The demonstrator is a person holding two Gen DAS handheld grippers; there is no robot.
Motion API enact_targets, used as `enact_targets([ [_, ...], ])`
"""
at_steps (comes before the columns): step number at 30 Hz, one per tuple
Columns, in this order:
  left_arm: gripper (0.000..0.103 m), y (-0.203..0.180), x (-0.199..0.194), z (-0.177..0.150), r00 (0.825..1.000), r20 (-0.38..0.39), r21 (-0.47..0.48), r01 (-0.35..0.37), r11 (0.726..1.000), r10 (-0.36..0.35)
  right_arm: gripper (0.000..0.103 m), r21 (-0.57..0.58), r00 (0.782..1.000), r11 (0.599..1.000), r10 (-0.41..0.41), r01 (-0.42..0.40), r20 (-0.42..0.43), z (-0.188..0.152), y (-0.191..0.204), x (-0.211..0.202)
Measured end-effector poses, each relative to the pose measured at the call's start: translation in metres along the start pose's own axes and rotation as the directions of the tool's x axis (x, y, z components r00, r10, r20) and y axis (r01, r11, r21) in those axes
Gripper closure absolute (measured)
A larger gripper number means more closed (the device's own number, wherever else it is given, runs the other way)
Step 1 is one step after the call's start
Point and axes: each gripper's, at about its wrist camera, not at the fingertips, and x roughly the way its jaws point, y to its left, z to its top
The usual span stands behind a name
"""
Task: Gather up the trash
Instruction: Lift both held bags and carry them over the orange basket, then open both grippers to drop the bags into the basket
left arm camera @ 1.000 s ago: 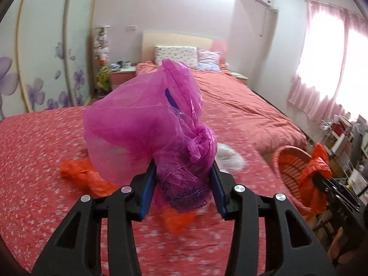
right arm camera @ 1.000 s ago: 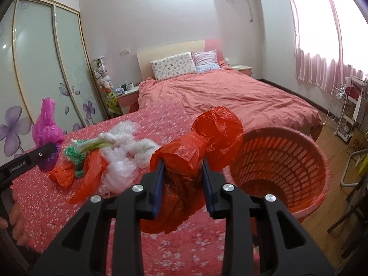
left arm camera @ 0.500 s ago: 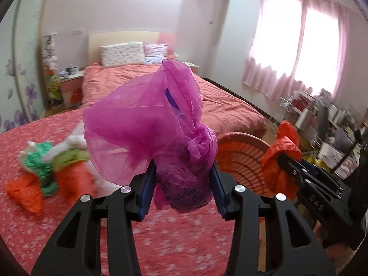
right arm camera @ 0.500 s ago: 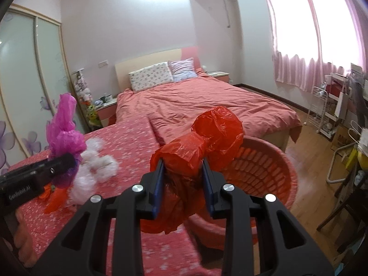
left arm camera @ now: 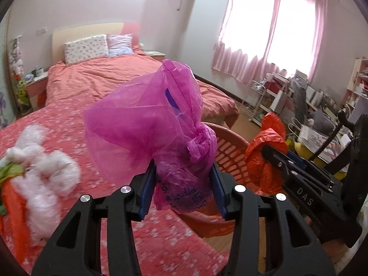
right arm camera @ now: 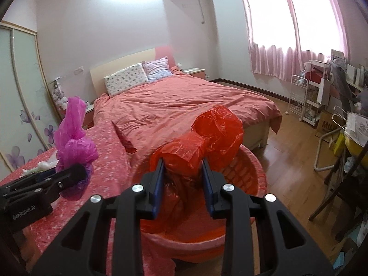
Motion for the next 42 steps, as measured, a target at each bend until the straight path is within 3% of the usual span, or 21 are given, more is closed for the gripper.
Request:
enact_targets([
  [18,0.058,-0.015,0.039,0.001,0.996,-0.073,0.035,0.059,0.998,-0.056,0.072,0.048,1.000,0.999,-0.014,0.015,-0.012,0.002,-0.025,0.032],
  [23,0.054,-0.017,0.047,0.002,0.995,-0.084,0.040,0.054,0.998,-0.050,0.069,0.063,1.000,0.998,-0.010,0.010,-0.004,0.006,-0.027,0.035],
  [25,0.047,-0.019,0.051,0.002,0.995,-0.088,0.042,0.043,0.998,-0.039,0.069,0.076,1.000,0.997,-0.010,0.010,0.000,0.006,-0.030,0.036],
  [31,0.035,-0.013,0.057,-0.002,0.994,-0.106,0.020,0.017,1.000,-0.015,0.061,0.109,1.000,0.994,-0.014,0.014,-0.004,0.007,-0.040,0.041],
  [38,0.033,-0.001,0.048,-0.007,0.994,-0.104,-0.010,-0.031,0.999,0.030,0.037,0.073,0.999,0.997,-0.032,0.031,0.009,0.006,-0.030,0.036],
  [42,0.032,0.009,0.028,-0.009,0.995,-0.078,-0.014,-0.067,0.998,0.066,0.032,0.022,0.999,0.999,-0.044,0.043,0.019,0.007,-0.017,0.028],
])
